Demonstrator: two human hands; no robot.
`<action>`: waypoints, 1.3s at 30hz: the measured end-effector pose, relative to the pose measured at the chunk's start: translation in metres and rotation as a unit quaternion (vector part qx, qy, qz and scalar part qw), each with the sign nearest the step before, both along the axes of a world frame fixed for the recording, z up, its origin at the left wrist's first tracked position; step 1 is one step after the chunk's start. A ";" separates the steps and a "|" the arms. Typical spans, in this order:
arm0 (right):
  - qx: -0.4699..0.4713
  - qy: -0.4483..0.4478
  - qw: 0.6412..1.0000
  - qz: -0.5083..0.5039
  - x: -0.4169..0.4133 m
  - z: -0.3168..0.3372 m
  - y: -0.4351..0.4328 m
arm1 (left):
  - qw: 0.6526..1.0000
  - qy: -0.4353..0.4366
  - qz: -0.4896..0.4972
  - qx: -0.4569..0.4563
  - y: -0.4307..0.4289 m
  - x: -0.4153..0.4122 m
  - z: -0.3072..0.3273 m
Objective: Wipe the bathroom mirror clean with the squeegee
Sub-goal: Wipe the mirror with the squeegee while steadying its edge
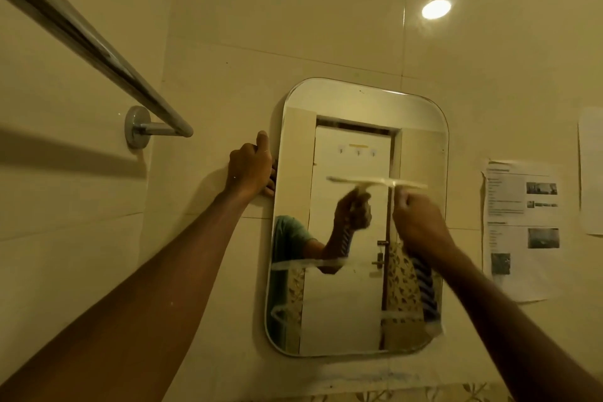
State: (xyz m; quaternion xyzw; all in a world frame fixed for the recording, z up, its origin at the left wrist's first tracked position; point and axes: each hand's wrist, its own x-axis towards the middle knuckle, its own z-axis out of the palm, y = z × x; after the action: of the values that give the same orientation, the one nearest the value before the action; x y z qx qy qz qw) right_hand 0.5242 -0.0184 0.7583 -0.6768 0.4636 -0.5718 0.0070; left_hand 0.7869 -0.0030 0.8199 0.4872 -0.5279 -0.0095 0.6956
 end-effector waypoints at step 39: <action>-0.017 -0.084 0.994 0.066 0.083 -0.155 0.043 | 0.992 -0.056 0.110 -0.035 0.001 -0.017 -0.110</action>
State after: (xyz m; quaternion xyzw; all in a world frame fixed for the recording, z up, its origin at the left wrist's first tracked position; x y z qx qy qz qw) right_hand 0.6073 0.0243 0.6037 -0.6560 0.4057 -0.6324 0.0722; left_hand 0.7700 -0.0023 0.7103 0.5173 -0.5088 0.1133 0.6787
